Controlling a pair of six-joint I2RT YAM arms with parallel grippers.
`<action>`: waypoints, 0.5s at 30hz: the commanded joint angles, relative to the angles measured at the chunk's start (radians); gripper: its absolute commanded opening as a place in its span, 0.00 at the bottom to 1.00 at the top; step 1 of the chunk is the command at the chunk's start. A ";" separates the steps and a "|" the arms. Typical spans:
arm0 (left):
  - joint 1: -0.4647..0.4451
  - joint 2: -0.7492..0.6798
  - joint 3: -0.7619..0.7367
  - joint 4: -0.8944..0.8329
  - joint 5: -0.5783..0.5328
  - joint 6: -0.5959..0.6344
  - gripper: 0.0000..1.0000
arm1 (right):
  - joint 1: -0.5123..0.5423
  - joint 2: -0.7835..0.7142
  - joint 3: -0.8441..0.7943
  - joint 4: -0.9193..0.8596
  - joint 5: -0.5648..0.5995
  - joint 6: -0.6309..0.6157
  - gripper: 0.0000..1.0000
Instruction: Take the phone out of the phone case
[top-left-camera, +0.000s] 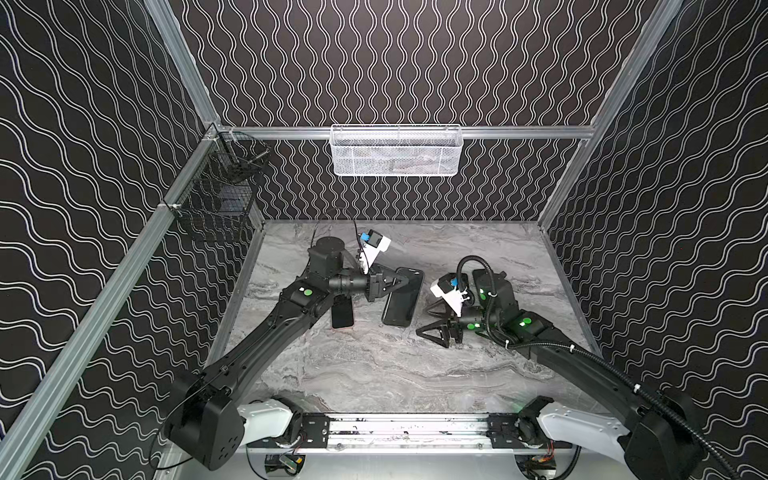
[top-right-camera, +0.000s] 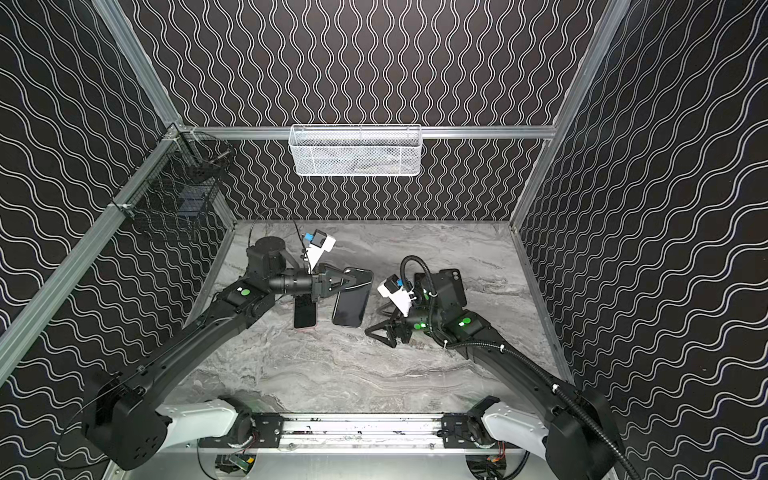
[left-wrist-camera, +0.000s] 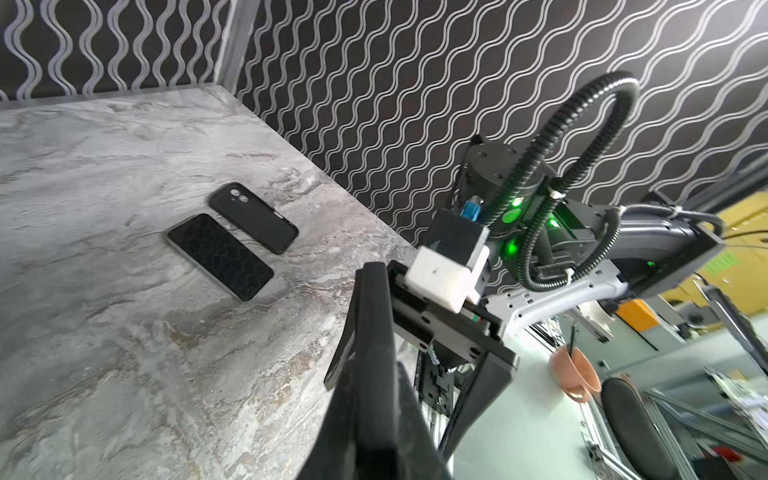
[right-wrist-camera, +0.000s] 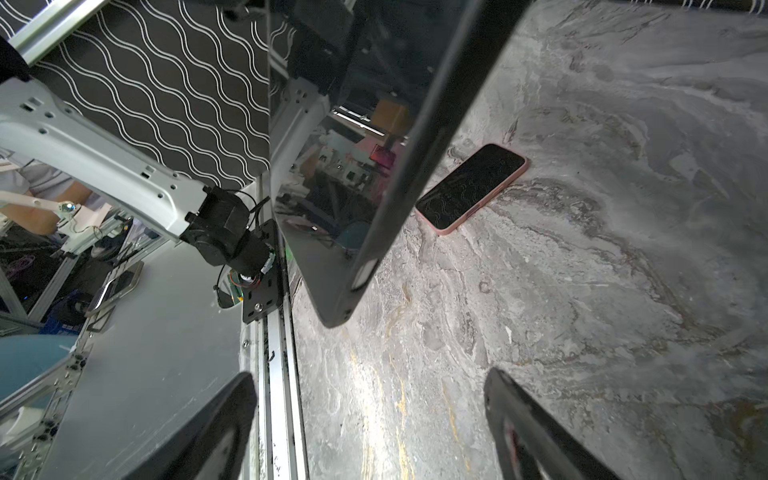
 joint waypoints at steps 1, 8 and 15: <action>0.002 0.011 -0.008 0.137 0.063 -0.030 0.00 | 0.013 0.002 0.004 -0.023 -0.029 -0.067 0.85; 0.002 0.023 -0.035 0.202 0.082 -0.082 0.00 | 0.026 0.011 -0.005 -0.014 -0.047 -0.099 0.79; 0.002 0.025 -0.060 0.260 0.100 -0.122 0.00 | 0.047 0.060 0.023 -0.022 -0.071 -0.112 0.74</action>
